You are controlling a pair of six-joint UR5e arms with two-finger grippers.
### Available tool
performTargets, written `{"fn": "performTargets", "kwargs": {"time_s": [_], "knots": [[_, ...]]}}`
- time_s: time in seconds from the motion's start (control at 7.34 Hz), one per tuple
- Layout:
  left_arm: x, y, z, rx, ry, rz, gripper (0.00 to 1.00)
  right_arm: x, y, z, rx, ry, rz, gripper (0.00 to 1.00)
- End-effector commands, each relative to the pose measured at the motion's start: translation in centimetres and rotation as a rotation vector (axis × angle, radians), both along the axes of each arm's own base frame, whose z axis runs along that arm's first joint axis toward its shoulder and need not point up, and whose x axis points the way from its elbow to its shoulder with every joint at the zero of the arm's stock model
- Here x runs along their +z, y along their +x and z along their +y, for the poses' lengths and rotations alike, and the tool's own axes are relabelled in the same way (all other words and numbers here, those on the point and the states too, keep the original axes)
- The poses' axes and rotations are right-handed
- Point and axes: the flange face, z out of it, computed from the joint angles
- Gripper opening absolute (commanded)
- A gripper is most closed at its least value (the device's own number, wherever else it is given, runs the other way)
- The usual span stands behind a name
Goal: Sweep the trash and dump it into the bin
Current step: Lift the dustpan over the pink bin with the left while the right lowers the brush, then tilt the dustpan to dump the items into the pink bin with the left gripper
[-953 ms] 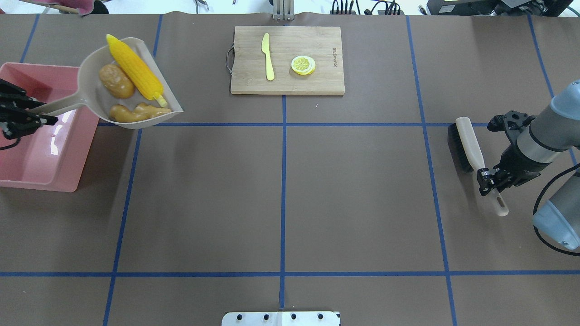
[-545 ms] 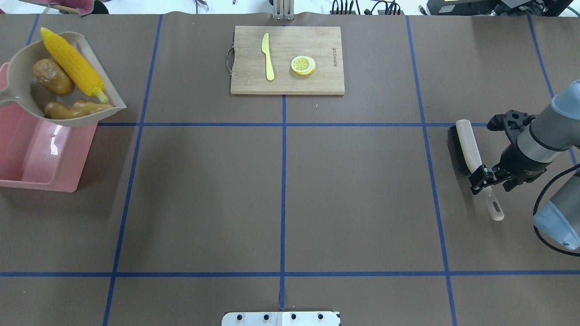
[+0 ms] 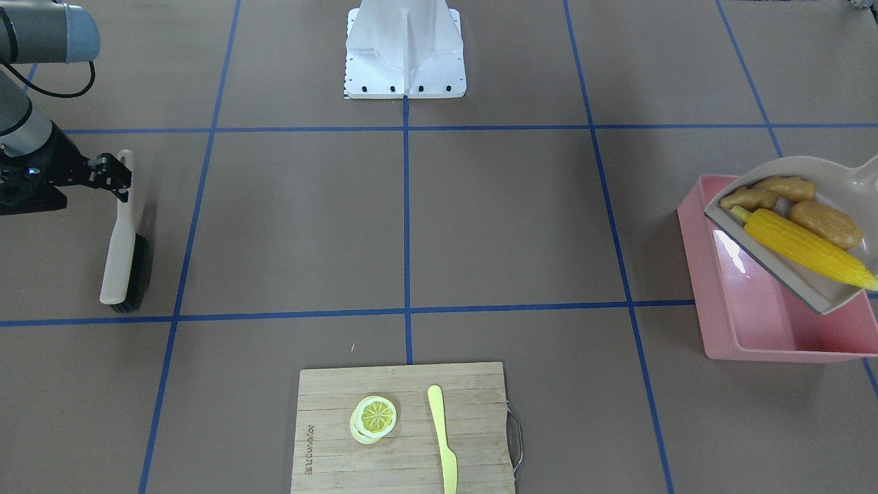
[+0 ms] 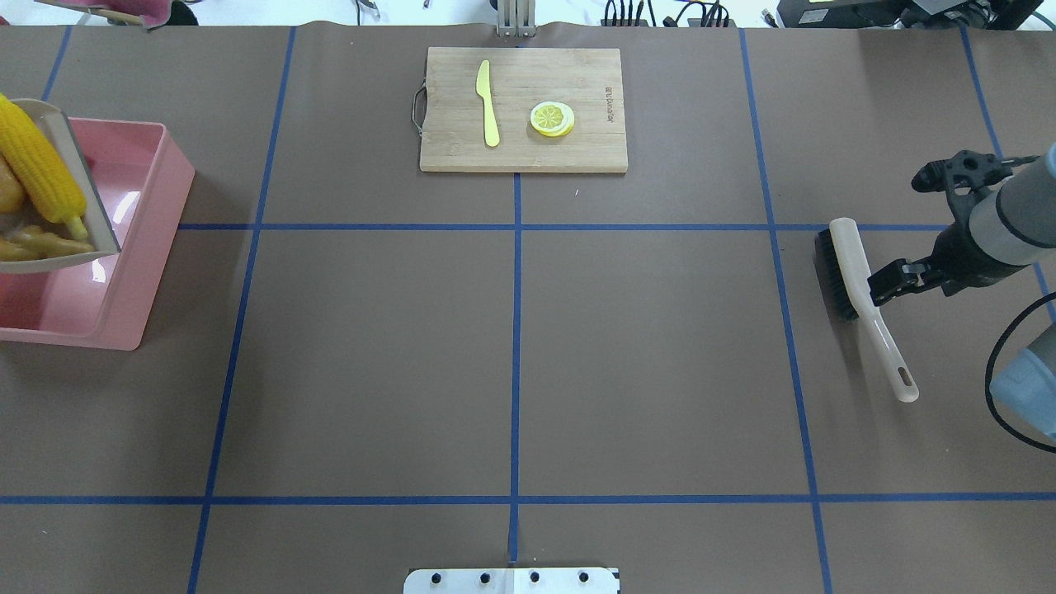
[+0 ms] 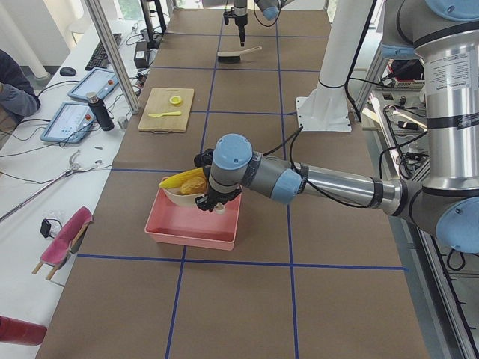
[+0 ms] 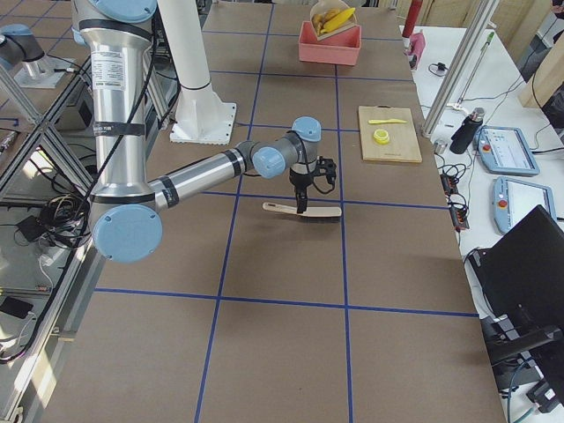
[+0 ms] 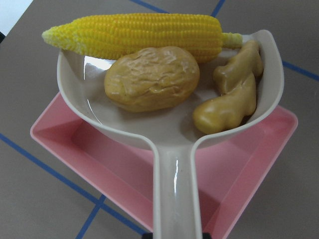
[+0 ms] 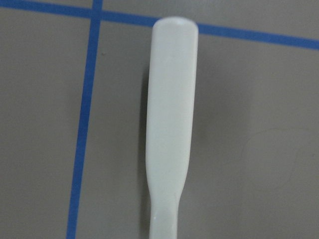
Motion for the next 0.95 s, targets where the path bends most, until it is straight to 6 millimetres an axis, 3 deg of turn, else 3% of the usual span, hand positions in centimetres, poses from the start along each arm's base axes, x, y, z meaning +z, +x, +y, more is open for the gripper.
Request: {"fn": "performTargets", "kwargs": {"time_s": [0.0,0.14,0.27,0.41,0.54,0.82], "knots": [[1.1,-2.7,0.2,0.036,0.045,-0.15,0.0,-0.2,6.2,-2.6,0.132,0.03,0.028,1.0],[1.5,-4.0,0.4,0.04,0.037,-0.177,0.0,1.9,10.2,-3.9,0.166,0.022,0.046,1.0],[1.9,-4.4,0.3,0.056,0.052,-0.226,0.0,5.1,13.1,-5.4,0.09,0.043,0.047,1.0],[2.0,-4.7,0.3,0.066,0.066,-0.271,0.0,5.9,15.2,-6.6,0.094,0.038,0.018,1.0],[1.8,-5.2,0.2,0.086,0.103,-0.337,0.0,7.1,17.8,-6.4,0.126,-0.015,-0.043,1.0],[1.2,-5.8,0.2,0.097,0.137,-0.415,0.0,10.5,18.9,-4.6,0.133,-0.095,-0.069,1.0]]}}
